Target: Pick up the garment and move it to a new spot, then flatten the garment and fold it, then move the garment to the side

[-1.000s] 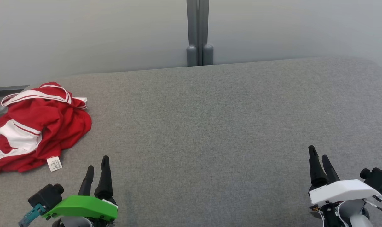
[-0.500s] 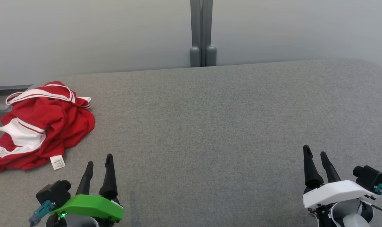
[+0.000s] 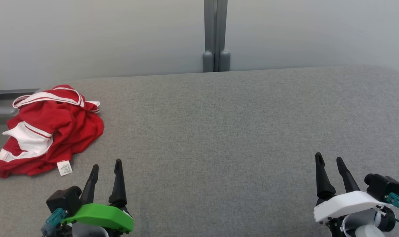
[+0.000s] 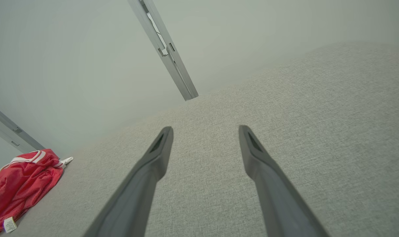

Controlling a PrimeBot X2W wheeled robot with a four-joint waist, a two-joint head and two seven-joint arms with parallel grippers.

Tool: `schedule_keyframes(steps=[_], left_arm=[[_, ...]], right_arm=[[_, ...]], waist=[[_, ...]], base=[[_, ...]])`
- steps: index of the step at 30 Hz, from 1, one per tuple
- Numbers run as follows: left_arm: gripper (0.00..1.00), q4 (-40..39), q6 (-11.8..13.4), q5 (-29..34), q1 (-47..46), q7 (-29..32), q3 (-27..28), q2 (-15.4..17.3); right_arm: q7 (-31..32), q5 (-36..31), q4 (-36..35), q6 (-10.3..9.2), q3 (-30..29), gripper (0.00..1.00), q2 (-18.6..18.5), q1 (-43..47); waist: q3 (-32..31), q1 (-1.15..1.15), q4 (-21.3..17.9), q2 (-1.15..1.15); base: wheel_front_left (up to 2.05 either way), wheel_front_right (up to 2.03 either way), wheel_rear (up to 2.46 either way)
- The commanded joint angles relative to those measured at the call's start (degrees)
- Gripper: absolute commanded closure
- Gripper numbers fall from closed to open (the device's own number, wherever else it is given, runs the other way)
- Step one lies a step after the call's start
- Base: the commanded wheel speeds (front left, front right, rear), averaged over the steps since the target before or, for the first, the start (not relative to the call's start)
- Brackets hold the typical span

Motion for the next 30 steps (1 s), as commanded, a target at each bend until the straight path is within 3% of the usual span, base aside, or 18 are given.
schedule_keyframes(steps=[1,11,22,30], left_arm=[[0.0,-0.5,0.2,1.8,-0.7,-0.6,-0.3,0.6],[0.0,-0.1,0.6,6.1,-0.1,-1.9,-0.5,0.4],[0.0,2.3,0.1,5.2,0.8,-3.3,-0.1,-0.4],[0.0,3.3,0.9,9.2,0.7,-4.1,-0.9,-0.4]], right_arm=[[-0.7,-1.8,-0.6,0.36,0.0,0.0,-0.3,0.1],[-2.0,-6.8,-0.4,0.37,0.2,0.0,-0.4,0.7],[-3.3,-8.7,0.1,0.4,-0.1,0.0,-0.4,1.3],[-4.3,-12.4,0.0,0.42,0.2,0.0,-0.5,1.7]], waist=[[-0.1,0.0,0.1,0.0],[-0.6,0.0,0.5,0.0],[-1.6,0.0,0.9,0.0],[-2.0,0.0,1.1,0.0]], base=[[0.0,0.0,0.0],[0.0,0.0,0.0],[0.0,0.0,0.0],[0.0,0.0,0.0]])
